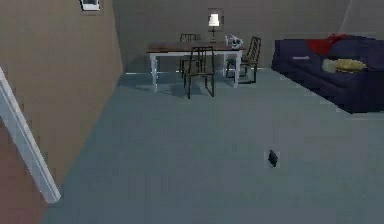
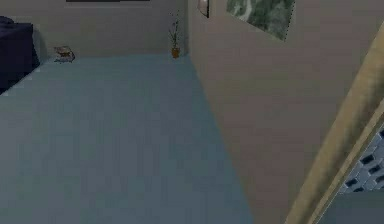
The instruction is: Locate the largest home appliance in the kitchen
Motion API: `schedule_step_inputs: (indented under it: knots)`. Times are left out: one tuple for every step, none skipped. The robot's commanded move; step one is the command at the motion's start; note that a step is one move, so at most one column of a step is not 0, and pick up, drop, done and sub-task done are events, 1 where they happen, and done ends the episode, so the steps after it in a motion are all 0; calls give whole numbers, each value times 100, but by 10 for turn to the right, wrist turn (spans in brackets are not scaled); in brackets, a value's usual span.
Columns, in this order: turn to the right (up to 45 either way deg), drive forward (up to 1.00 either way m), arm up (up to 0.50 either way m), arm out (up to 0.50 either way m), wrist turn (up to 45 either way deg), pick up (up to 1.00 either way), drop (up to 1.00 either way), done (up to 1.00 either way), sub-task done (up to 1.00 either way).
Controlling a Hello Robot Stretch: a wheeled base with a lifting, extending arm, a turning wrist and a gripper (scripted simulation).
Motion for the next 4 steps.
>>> schedule_step_inputs:
  knots:
    - [0,20,0,0,0,0,0,0,0]
    - [-450,0,0,0,0,0,0,0,0]
    - [0,55,0,0,0,0,0,0,0]
    - [-300,0,0,0,0,0,0,0,0]
